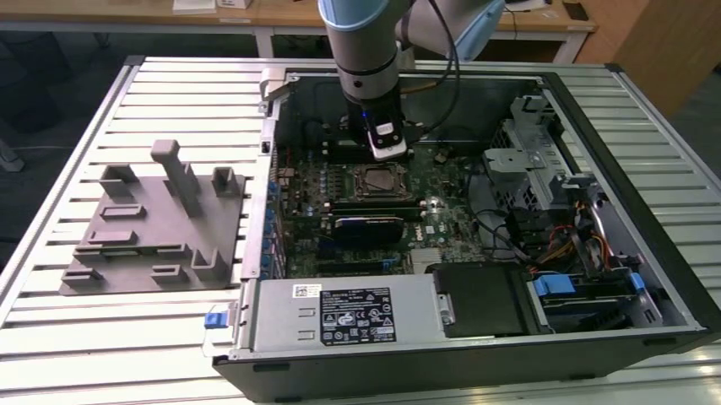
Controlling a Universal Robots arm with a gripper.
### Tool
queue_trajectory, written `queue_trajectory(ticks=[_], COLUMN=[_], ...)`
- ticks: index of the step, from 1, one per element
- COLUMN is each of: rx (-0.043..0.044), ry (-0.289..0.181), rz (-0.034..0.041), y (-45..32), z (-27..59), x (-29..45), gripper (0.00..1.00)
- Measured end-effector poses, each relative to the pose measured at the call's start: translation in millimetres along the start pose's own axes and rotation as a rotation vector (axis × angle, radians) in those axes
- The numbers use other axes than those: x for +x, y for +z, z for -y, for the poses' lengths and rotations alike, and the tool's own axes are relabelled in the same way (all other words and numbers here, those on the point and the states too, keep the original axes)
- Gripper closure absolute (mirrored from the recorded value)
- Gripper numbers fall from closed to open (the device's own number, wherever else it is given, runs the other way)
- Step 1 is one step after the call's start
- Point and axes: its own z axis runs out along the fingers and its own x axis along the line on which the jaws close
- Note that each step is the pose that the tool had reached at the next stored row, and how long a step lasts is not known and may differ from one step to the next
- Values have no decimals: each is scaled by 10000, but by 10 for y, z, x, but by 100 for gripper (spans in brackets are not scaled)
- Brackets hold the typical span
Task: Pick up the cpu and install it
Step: 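Install the first cpu locking lever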
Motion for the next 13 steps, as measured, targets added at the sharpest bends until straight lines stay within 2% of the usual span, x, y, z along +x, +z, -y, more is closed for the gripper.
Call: queue_trajectory(ticks=[9, 13], rx=[108, 121], ry=[-25, -27], rz=[41, 47], y=[-3, 2], z=[19, 24], x=[-8, -8], gripper=[89, 89])
